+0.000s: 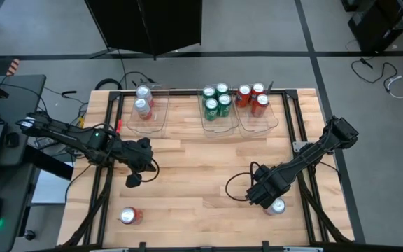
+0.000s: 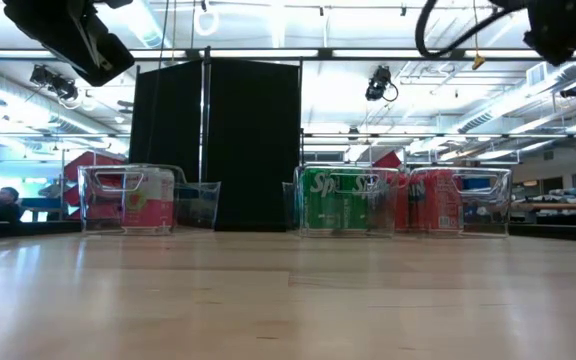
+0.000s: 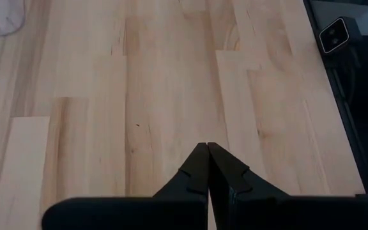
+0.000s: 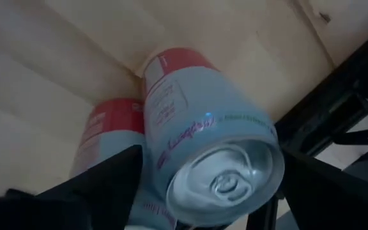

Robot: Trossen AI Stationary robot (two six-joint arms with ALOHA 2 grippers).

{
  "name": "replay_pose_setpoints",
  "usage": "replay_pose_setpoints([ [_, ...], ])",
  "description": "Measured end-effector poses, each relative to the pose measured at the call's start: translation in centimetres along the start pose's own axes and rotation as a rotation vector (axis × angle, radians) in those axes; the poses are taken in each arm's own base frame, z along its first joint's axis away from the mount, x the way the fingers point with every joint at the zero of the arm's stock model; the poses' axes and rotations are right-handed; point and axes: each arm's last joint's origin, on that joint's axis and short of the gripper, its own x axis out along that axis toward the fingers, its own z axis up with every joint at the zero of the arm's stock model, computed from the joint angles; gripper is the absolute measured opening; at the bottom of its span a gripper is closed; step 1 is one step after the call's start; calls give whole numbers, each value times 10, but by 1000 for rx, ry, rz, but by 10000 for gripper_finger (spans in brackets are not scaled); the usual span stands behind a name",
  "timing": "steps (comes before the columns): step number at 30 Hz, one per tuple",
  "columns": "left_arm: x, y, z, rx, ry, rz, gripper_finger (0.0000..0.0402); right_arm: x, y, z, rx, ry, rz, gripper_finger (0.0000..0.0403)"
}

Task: Sort soda cans
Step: Put the top pink-white soda can into the left transparent bin

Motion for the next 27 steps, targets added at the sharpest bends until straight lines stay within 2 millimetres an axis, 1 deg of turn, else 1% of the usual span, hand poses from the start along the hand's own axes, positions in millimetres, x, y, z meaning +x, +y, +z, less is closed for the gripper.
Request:
replay_pose_setpoints([
  [3,0,0,0,-15,1,0,3,6,0,1,1,8,-4,322],
  [7,0,0,0,-21,1,0,3,6,-1,2,0,6,-1,277],
  [10,0,0,0,-28,0,0,3,2,1,7,-6,-17,20,272],
  [13,0,0,0,-49,0,0,3,-8,4,19,-16,-60,78,272],
  [16,0,0,-1,-52,6,2,3,-17,5,38,-36,-128,128,272],
  [20,0,1,-3,-52,32,18,3,-32,8,74,-70,-208,251,272],
  [23,0,2,-6,-51,51,47,2,-39,11,103,-117,-248,238,272],
  [27,0,2,-5,-51,39,47,1,-59,28,144,-232,-318,225,272],
])
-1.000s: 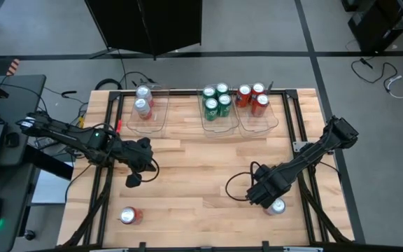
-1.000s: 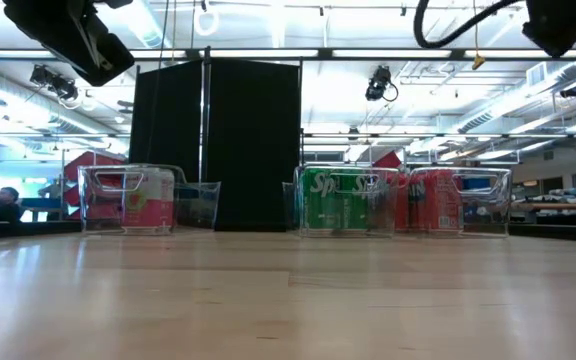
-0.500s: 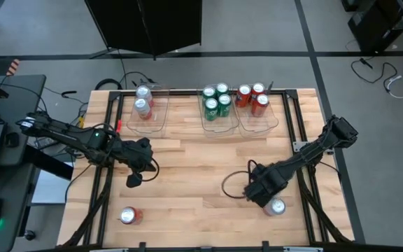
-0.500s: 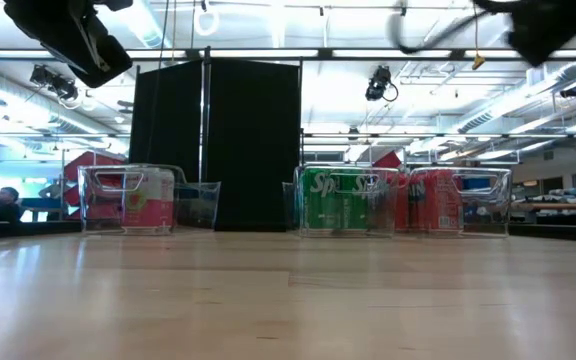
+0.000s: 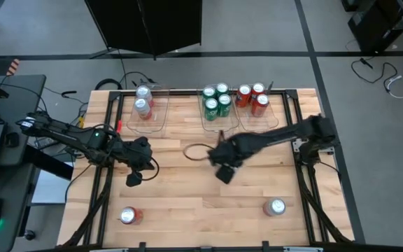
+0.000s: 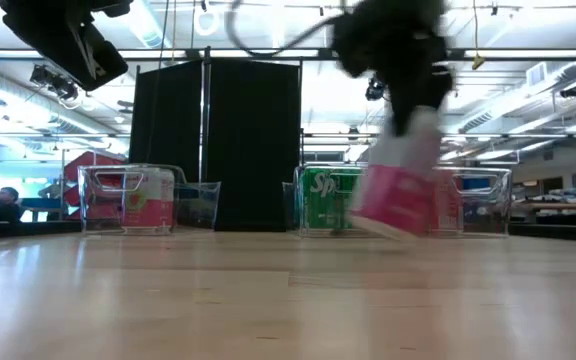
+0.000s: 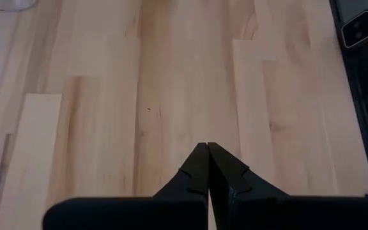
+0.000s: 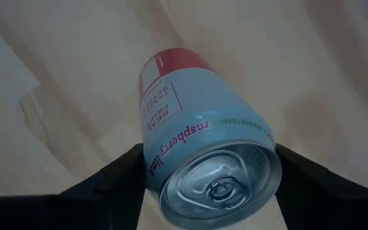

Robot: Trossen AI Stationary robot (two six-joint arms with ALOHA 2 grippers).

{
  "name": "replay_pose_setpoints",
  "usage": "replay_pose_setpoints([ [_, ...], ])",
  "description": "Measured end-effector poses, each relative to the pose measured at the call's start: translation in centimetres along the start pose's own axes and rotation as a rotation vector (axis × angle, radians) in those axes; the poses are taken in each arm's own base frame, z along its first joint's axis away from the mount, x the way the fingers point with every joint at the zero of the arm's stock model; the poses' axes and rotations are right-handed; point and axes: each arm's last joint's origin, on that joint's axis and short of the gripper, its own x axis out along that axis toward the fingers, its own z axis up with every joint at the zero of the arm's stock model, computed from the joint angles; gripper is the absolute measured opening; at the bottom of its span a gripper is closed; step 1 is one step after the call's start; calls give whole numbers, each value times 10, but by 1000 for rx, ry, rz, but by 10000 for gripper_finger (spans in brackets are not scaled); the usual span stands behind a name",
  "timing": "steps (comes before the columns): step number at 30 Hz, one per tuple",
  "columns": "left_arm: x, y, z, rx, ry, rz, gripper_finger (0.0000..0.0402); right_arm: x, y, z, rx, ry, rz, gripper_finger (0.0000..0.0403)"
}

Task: Sort soda cans
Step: Put the top pink-white soda can into the left transparent bin

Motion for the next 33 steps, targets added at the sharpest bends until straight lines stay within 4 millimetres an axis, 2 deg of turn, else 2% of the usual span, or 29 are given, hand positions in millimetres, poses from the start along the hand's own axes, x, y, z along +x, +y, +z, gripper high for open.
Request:
replay_pose_setpoints([
  [8,0,-1,0,0,8,-26,1,-2,21,81,-219,-17,-62,272],
  [14,0,-2,-1,-26,36,-85,0,10,28,125,-300,-41,-111,272],
  [19,0,-3,-5,-20,69,-83,0,24,26,128,-321,-32,-104,272],
  [26,0,-5,-4,-23,59,-91,0,21,32,130,-333,-73,-98,272],
  [33,0,-8,-5,-18,59,-96,0,22,37,136,-331,-135,-70,342],
])
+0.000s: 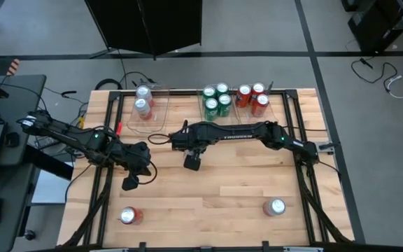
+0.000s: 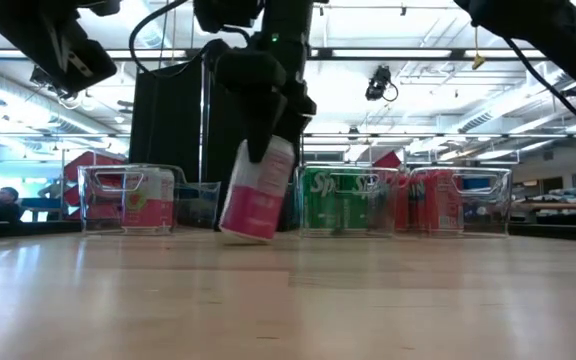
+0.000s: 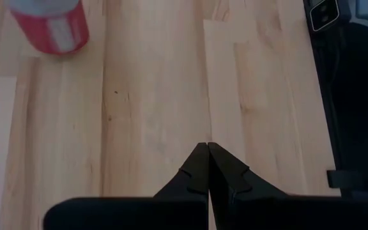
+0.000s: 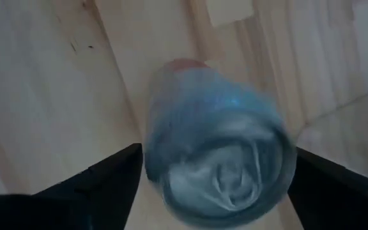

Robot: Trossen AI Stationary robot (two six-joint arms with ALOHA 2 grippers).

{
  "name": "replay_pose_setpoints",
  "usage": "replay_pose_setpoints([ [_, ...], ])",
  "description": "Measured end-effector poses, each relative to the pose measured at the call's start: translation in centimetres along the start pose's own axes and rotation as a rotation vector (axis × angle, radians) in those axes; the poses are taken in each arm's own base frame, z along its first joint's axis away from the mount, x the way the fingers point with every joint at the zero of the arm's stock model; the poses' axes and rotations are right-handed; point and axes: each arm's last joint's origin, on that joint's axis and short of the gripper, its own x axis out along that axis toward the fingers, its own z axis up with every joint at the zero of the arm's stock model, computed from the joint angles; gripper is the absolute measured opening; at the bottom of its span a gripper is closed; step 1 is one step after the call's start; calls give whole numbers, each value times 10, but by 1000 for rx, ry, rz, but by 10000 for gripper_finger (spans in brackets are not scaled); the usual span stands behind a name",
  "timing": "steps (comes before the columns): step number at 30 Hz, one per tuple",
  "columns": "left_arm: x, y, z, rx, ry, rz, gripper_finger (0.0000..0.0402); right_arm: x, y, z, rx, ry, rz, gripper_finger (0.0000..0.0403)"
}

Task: Sort soda cans
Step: Put the top pink-white soda can into the left transparent bin

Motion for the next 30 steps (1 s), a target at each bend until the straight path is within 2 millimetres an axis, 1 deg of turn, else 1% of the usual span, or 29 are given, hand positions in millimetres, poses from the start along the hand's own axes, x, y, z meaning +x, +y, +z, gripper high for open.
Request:
replay_pose_setpoints([
  [3,0,-1,0,6,0,-1,0,2,2,3,-6,-24,8,350],
  [7,0,-1,0,7,0,-1,0,1,3,6,-49,-60,34,349],
  [11,0,-1,0,7,-3,-2,0,0,9,5,-82,-62,50,346],
  [14,0,-1,0,6,-3,-2,0,-8,12,1,-90,-63,54,337],
  [17,0,-1,0,-19,-7,11,0,-26,17,-7,-110,-84,-16,314],
  [20,0,-1,0,-25,-8,16,0,-44,21,-15,-131,-132,-141,278],
  [23,0,-1,0,-44,-9,16,0,-54,24,-20,-140,-169,-208,227],
  [26,0,-1,1,-76,-15,14,0,-51,27,-26,-160,-156,-222,166],
  [30,0,-1,1,-103,-15,15,0,-33,32,-35,-180,-141,-240,72],
])
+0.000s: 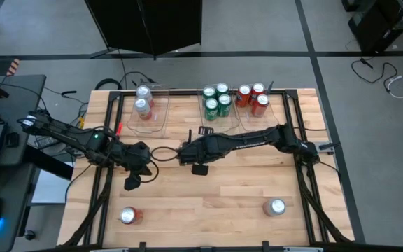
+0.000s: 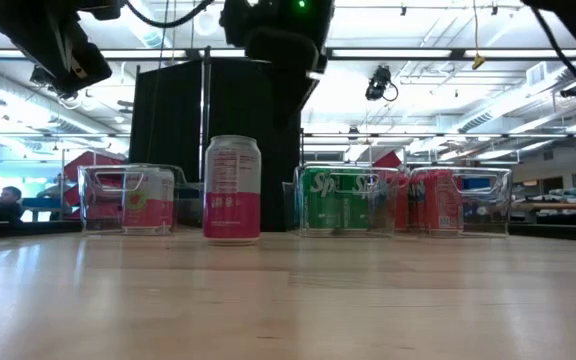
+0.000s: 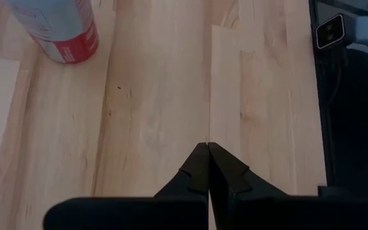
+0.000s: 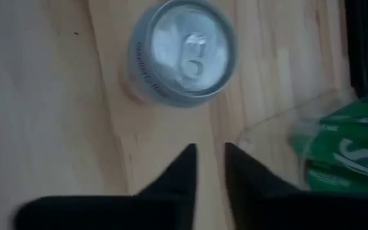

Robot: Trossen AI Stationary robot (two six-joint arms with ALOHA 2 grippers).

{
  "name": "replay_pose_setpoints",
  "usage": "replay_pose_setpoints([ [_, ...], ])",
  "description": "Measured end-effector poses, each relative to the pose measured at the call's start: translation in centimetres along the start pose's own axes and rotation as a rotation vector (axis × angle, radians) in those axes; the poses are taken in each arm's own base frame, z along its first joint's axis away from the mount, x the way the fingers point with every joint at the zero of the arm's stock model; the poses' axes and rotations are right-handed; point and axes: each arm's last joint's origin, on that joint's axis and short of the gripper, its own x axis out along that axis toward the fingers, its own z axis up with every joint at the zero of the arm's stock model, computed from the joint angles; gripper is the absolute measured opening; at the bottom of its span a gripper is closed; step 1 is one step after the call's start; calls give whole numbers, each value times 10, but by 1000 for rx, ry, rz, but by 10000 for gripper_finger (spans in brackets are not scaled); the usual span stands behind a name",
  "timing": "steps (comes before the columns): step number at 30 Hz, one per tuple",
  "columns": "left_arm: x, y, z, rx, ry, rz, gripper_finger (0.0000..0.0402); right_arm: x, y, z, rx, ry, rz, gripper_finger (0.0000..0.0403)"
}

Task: Sort soda cans
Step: Put the top pink-white soda can into the left transparent bin

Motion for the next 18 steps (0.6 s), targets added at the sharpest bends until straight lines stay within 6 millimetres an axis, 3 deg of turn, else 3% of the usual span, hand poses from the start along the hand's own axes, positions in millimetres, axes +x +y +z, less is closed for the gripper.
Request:
replay_pose_setpoints([
  [3,-3,-2,4,0,-24,1,0,1,7,-12,1,-56,9,13],
  [10,-12,-8,21,0,-88,11,0,7,12,-60,123,-310,88,6],
  [18,-3,-7,54,-9,3,105,0,31,5,-123,273,-620,147,1],
])
